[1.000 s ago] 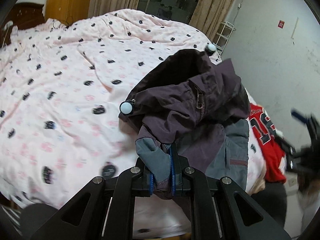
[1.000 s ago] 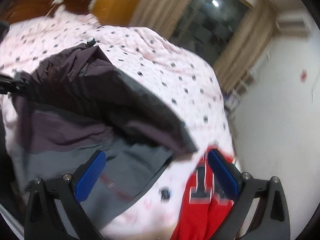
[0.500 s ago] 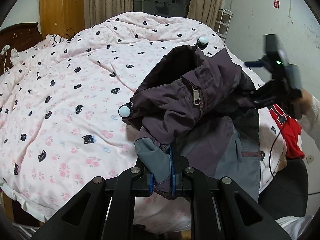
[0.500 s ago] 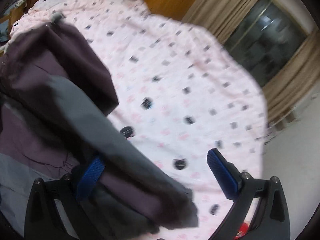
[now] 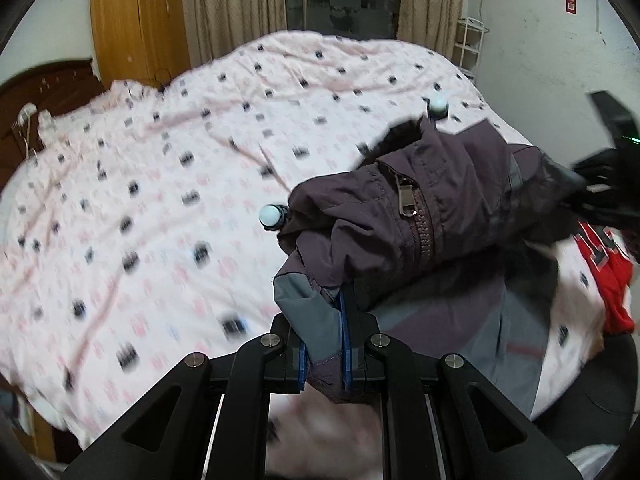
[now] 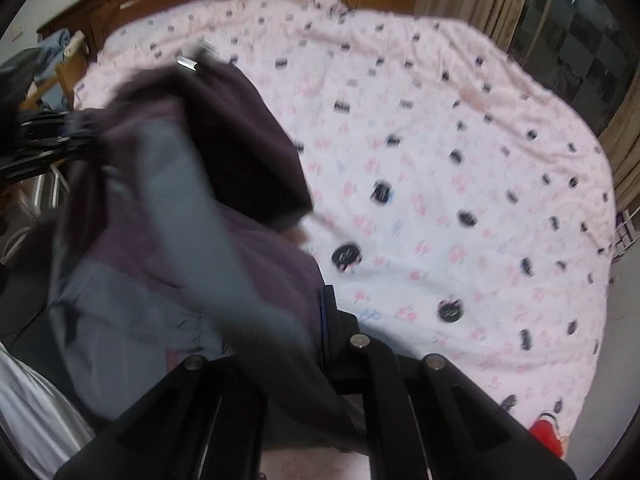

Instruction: Fold clothes

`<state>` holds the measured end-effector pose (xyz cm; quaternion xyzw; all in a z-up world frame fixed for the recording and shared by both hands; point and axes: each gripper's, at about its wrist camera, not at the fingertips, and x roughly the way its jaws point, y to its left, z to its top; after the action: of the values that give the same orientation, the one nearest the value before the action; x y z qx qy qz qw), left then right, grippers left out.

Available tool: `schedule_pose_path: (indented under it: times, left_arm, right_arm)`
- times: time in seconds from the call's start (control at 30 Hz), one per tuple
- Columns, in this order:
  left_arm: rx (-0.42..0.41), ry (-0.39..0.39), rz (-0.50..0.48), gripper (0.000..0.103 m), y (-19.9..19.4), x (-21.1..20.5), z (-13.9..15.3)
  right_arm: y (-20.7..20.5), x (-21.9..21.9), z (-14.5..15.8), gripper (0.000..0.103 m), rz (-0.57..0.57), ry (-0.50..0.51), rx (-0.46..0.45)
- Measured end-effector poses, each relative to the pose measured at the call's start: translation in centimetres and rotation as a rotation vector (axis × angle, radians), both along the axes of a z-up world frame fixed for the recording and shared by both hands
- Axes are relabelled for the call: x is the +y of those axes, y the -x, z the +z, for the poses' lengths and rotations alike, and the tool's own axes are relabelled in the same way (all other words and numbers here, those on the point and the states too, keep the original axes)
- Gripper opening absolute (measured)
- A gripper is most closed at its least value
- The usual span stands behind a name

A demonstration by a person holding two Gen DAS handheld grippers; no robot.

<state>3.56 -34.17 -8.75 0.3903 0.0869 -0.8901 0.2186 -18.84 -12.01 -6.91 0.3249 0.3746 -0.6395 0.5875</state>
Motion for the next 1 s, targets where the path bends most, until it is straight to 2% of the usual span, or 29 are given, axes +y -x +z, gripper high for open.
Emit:
schedule_pose_path:
  times: [0.13, 0.27, 0.33, 0.4, 0.47, 0.53, 0.57, 0.63, 0.67, 0.7, 0.73, 0.77, 0.87, 0.93, 1.0]
  left_arm:
    - [-0.017, 0.123, -0.023, 0.011, 4.7, -2.5, 1.4]
    - [-0.064, 0.255, -0.030, 0.015, 10.3, -4.5, 0.8]
    - [-0.099, 0.298, -0.023, 0.019, 12.4, -5.2, -0.4]
    - [-0.171, 0.337, 0.010, 0.023, 14.1, -6.1, -2.5]
    - [-0.231, 0.372, 0.080, 0.024, 14.6, -7.3, -4.2]
    - [-0.256, 0.393, 0.167, 0.024, 13.9, -8.5, -5.1]
    - [-0.250, 0.380, 0.209, 0.026, 13.0, -9.3, -5.3]
    - [-0.206, 0.341, 0.270, 0.039, 10.7, -10.1, -4.9]
    - [-0.165, 0.322, 0.293, 0.046, 9.0, -10.2, -4.4]
    - [-0.133, 0.310, 0.307, 0.048, 7.5, -9.9, -4.0]
    - [-0.113, 0.305, 0.306, 0.048, 5.9, -9.2, -3.8]
    - [-0.103, 0.299, 0.294, 0.050, 4.3, -8.5, -3.7]
    - [-0.086, 0.245, 0.251, 0.054, 0.5, -6.2, -4.2]
    - [-0.085, 0.154, 0.222, 0.055, -1.8, -4.7, -4.9]
    - [-0.097, 0.045, 0.202, 0.055, -3.6, -3.2, -6.0]
  right_arm:
    - [0.9, 0.3, 3.7, 0.005, -0.066, 0.036, -0.019]
    - [2.9, 0.6, 5.5, 0.005, -0.179, 0.040, -0.038]
    - [4.1, 0.6, 5.7, 0.005, -0.235, 0.033, -0.026]
    - [5.1, 0.6, 5.5, 0.005, -0.285, 0.019, -0.017]
    - [6.2, 0.4, 4.3, 0.005, -0.335, -0.010, 0.019]
    - [7.1, 0.4, 3.1, 0.006, -0.390, -0.034, 0.099]
    - [7.3, 0.6, 2.7, 0.011, -0.418, -0.040, 0.148]
    - [7.8, 1.2, 2.0, 0.026, -0.453, -0.040, 0.217]
    - [7.8, 1.6, 1.9, 0.043, -0.447, -0.023, 0.209]
    - [7.6, 2.2, 2.0, 0.062, -0.429, 0.005, 0.182]
    - [7.3, 2.9, 2.1, 0.067, -0.410, 0.033, 0.156]
    - [6.6, 3.6, 2.2, 0.072, -0.373, 0.066, 0.125]
    - [4.6, 5.4, 0.8, 0.072, -0.238, 0.075, -0.008]
    - [3.7, 6.2, -1.1, 0.072, -0.186, 0.040, -0.097]
    - [2.8, 6.8, -3.9, 0.072, -0.177, -0.016, -0.133]
